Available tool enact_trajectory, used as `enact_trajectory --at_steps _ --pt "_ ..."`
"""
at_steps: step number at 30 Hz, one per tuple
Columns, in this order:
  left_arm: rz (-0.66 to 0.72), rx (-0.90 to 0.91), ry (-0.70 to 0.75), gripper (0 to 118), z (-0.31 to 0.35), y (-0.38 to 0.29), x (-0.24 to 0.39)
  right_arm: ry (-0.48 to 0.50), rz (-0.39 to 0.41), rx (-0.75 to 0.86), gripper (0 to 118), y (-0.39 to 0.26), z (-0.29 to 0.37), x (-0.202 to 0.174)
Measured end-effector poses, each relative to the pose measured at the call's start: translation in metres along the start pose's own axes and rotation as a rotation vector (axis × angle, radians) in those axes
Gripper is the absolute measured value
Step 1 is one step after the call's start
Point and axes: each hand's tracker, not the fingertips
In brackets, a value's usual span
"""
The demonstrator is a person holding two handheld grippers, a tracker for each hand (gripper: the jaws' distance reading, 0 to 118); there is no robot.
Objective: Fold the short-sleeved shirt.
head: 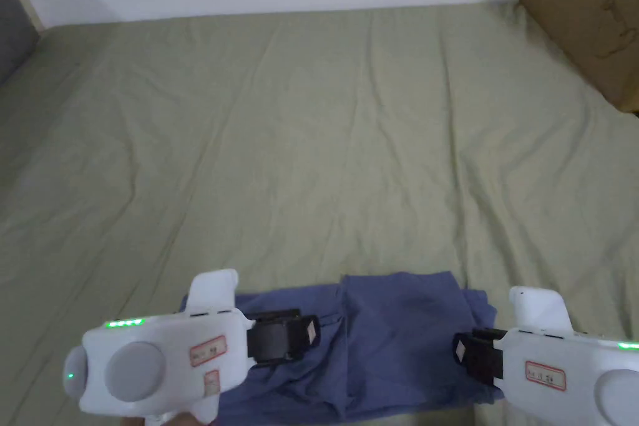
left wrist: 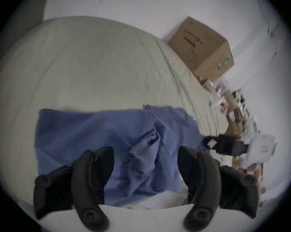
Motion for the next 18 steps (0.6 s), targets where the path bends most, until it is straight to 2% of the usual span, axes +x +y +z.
enact_trajectory --at_steps 1,2,3,4,6,12,18 --pt "0.033 0.034 -0.01 69 0.009 0.003 -0.007 0.003 -0.005 0.0 2 0.0 -0.001 0.0" --pt "0.057 0.059 -0.008 46 0.014 0.005 -0.013 0.007 -0.008 0.001 2 0.0 -0.002 0.0" --pt "0.066 0.07 0.015 19 0.017 0.009 -0.019 0.012 -0.008 0.0 2 0.0 -0.004 -0.001" --pt "0.07 0.068 0.058 2 0.015 0.009 -0.023 0.016 -0.006 -0.002 2 0.0 -0.006 -0.002" --pt "0.067 0.04 0.132 2 0.008 0.008 -0.031 0.026 0.005 -0.008 2 -0.001 -0.008 -0.006" --pt "0.086 -0.1 0.084 2 -0.038 -0.008 -0.03 0.044 0.011 -0.021 2 -0.003 -0.011 -0.011" --pt "0.114 -0.123 -0.023 2 -0.051 -0.016 -0.007 0.043 0.006 -0.024 2 -0.005 -0.009 -0.01"
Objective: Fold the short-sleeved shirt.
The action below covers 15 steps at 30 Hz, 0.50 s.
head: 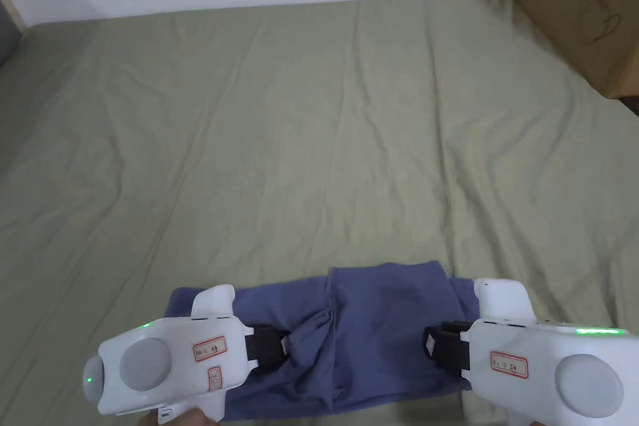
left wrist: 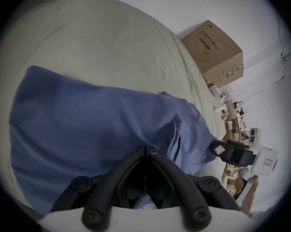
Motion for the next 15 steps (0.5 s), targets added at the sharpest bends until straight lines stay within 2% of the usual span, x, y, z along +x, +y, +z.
enact_trajectory --at_steps 5,9,11,14,15 --pt "-0.122 -0.072 -0.097 2 -0.001 -0.009 0.028 -0.001 -0.003 -0.006 2 0.0 -0.001 0.001" --pt "-0.258 -0.172 -0.052 3 -0.017 -0.025 0.041 0.003 -0.004 -0.012 2 -0.002 -0.002 0.001" --pt "-0.232 -0.176 -0.02 2 -0.026 -0.026 0.038 0.005 -0.011 -0.01 2 -0.002 0.0 0.002" --pt "-0.08 -0.157 -0.092 2 -0.021 -0.022 0.024 0.012 -0.021 -0.006 2 -0.002 0.002 0.004" --pt "-0.089 -0.144 -0.098 3 -0.019 -0.021 0.023 0.01 -0.019 -0.006 2 -0.002 0.002 0.004"
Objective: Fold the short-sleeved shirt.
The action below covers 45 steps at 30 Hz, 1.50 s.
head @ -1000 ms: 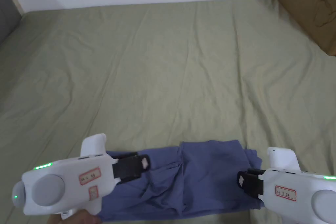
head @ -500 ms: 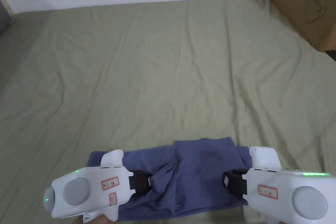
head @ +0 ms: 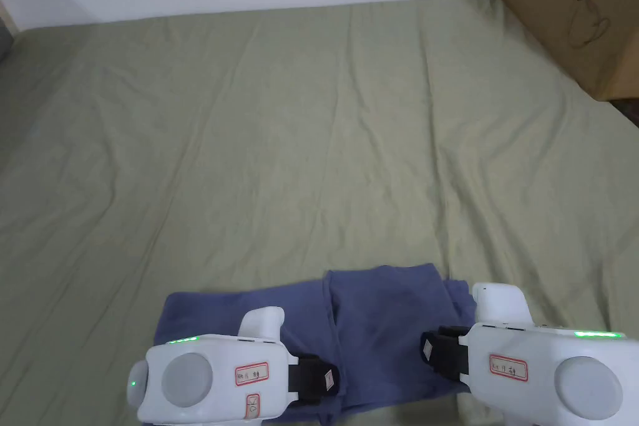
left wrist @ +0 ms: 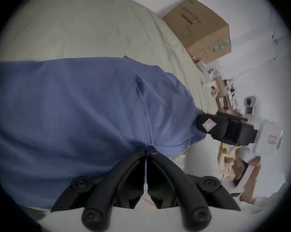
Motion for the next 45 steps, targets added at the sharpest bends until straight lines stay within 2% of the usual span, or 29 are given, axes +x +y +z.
enact_trajectory --at_steps 5,8,11,16,17,18,20,22,26,29,33,34,35,36,37,39,42,45 --pt "-0.046 0.114 0.054 3 0.044 0.007 -0.002 -0.01 0.003 -0.002 2 0.001 0.001 -0.002" --pt "0.036 0.205 0.027 3 0.083 0.012 -0.024 -0.014 0.015 -0.008 2 0.002 -0.001 -0.005" --pt "0.113 0.303 0.083 3 0.119 0.008 -0.061 -0.014 0.028 -0.015 2 0.002 -0.004 -0.011" --pt "0.243 0.335 0.131 6 0.152 -0.014 -0.116 -0.008 0.062 -0.038 2 0.005 -0.012 -0.024" --pt "0.251 0.325 0.145 14 0.156 -0.019 -0.124 -0.01 0.068 -0.043 2 0.005 -0.014 -0.027" --pt "0.26 0.327 0.137 28 0.157 -0.024 -0.131 -0.008 0.077 -0.048 2 0.006 -0.016 -0.031" --pt "0.294 0.331 0.1 81 0.156 -0.032 -0.143 -0.008 0.09 -0.054 2 0.008 -0.019 -0.038" --pt "0.337 0.342 0.04 106 0.15 -0.037 -0.151 -0.008 0.106 -0.066 2 0.01 -0.024 -0.044" --pt "0.383 0.366 -0.058 114 0.135 -0.029 -0.171 -0.009 0.14 -0.092 2 0.012 -0.032 -0.057" --pt "0.379 0.386 -0.165 114 0.124 -0.015 -0.179 -0.011 0.163 -0.112 2 0.012 -0.038 -0.064" --pt "0.389 0.301 -0.28 113 0.102 0.004 -0.185 -0.015 0.168 -0.129 2 0.01 -0.044 -0.069" --pt "0.381 0.297 -0.288 107 0.099 0.007 -0.185 -0.014 0.167 -0.133 2 0.01 -0.045 -0.07" --pt "0.388 0.294 -0.275 86 0.098 0.01 -0.183 -0.014 0.169 -0.138 2 0.01 -0.045 -0.071" --pt "0.4 0.291 -0.27 41 0.099 0.013 -0.183 -0.015 0.167 -0.145 2 0.01 -0.045 -0.073" --pt "0.409 0.283 -0.263 9 0.099 0.014 -0.185 -0.013 0.164 -0.151 2 0.011 -0.045 -0.074" --pt "0.443 0.229 -0.124 9 0.088 0.011 -0.187 0.0 0.168 -0.157 2 0.013 -0.046 -0.076" --pt "0.435 0.251 -0.224 9 0.096 0.006 -0.193 -0.013 0.183 -0.155 2 0.016 -0.048 -0.081" --pt "0.365 0.23 -0.133 9 0.107 0.008 -0.191 -0.003 0.172 -0.152 2 0.017 -0.048 -0.081"
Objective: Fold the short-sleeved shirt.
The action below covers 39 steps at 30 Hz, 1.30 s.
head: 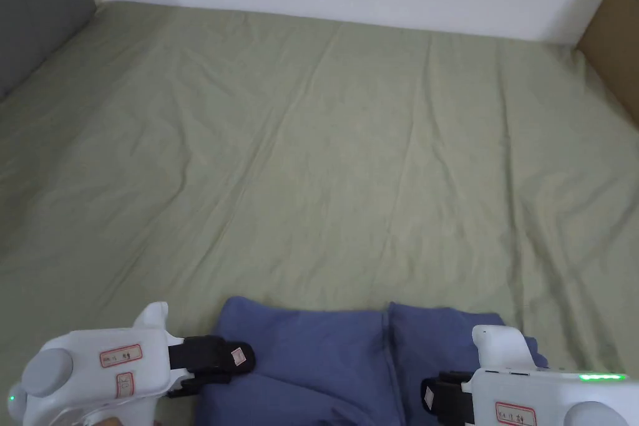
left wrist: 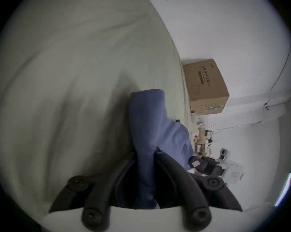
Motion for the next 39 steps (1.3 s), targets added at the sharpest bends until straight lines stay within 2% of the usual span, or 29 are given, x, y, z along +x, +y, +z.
enact_trajectory --at_steps 4,12,17,20,21,24,28,34,36,39 --pt "0.0 0.019 0.031 9 0.031 0.013 -0.008 -0.007 0.005 -0.001 2 -0.002 0.001 0.001" --pt "-0.028 0.09 0.212 9 0.102 0.033 -0.003 0.0 -0.027 0.02 2 -0.005 0.004 0.01" --pt "-0.047 0.124 0.232 9 0.104 0.025 0.033 0.006 -0.046 0.029 2 -0.008 0.005 0.017" --pt "0.053 0.164 0.266 9 0.104 0.021 0.08 0.013 -0.056 0.037 2 -0.009 0.008 0.022" --pt "-0.059 0.171 0.225 9 0.102 0.021 0.097 0.011 -0.063 0.042 2 -0.009 0.009 0.025" --pt "-0.161 0.158 0.222 9 0.085 0.012 0.162 0.011 -0.085 0.06 2 -0.011 0.015 0.033" --pt "-0.275 0.079 0.115 9 0.037 0.003 0.223 0.014 -0.116 0.089 2 -0.015 0.024 0.048" --pt "-0.378 -0.128 0.076 11 -0.08 -0.025 0.25 -0.004 -0.169 0.109 2 -0.031 0.038 0.072" --pt "-0.391 -0.185 0.077 22 -0.116 -0.036 0.246 -0.013 -0.2 0.118 2 -0.037 0.043 0.083" --pt "-0.27 -0.255 0.066 81 -0.151 -0.04 0.231 -0.032 -0.241 0.12 2 -0.044 0.048 0.097"
